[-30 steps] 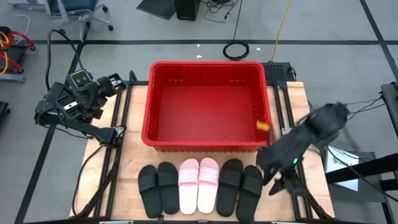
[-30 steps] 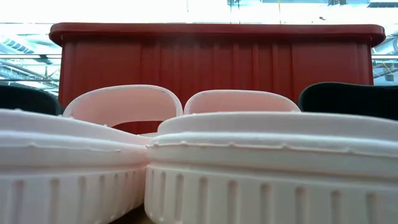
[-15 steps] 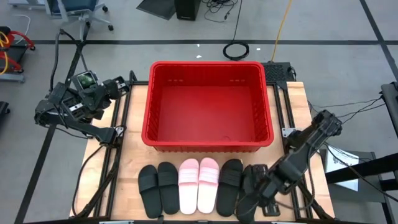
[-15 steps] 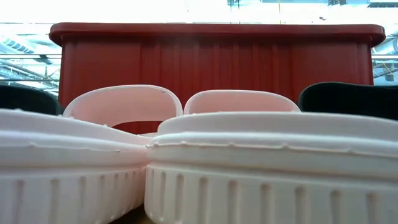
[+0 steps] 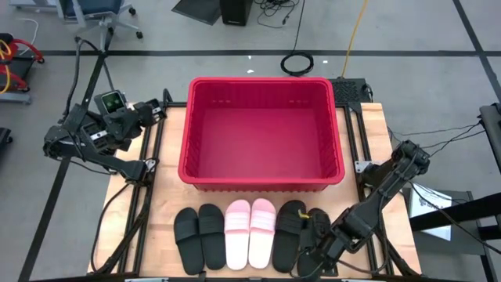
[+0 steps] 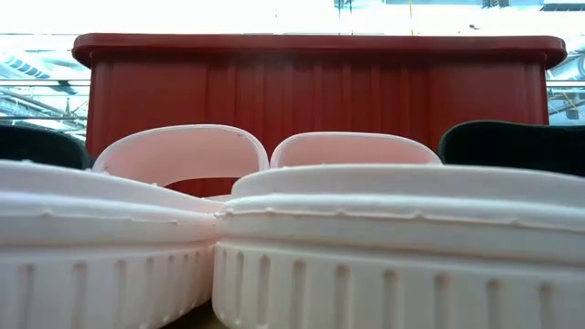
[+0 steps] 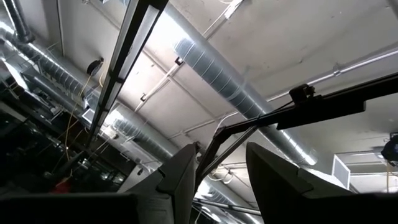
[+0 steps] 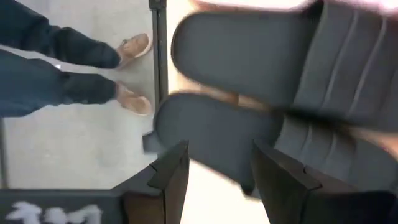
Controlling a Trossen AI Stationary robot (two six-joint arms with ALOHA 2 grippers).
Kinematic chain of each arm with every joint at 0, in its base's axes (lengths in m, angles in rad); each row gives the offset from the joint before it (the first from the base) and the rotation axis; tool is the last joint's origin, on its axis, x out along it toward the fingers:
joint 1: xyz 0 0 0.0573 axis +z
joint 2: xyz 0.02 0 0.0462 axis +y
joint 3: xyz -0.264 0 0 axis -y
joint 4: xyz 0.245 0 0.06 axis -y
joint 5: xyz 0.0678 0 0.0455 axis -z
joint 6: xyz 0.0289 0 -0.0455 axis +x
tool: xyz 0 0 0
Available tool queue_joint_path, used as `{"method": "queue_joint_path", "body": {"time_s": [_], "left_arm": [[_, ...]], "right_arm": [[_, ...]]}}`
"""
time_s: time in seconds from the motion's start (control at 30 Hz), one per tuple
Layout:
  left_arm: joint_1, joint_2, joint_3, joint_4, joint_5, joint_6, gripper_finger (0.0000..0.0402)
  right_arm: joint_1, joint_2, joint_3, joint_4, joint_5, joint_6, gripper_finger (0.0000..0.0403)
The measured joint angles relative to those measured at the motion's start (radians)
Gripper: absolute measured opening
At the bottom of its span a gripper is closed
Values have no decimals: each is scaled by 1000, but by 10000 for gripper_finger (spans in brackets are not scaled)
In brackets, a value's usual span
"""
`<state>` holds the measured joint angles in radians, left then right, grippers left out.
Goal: Pick and place slides into bin
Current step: Put the black slide into the red bin
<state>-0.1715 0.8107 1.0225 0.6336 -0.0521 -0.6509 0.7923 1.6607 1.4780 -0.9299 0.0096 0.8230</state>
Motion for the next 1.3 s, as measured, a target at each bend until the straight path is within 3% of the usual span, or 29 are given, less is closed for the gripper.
{"method": "queue_joint_path", "body": {"time_s": [0.27, 0.43, 0.63, 1.3], "left_arm": [[0, 1, 0, -56, 1, -39, 147], [0, 1, 0, -55, 0, -31, 147], [0, 1, 0, -65, -1, -5, 147], [0, 1, 0, -71, -9, 14, 147]], "right_arm": [[6, 48, -2, 58, 95, -77, 160], [9, 48, -2, 34, 105, -44, 160], [15, 47, -37, -5, 193, -24, 155], [57, 47, -207, 45, 159, 106, 130]]}}
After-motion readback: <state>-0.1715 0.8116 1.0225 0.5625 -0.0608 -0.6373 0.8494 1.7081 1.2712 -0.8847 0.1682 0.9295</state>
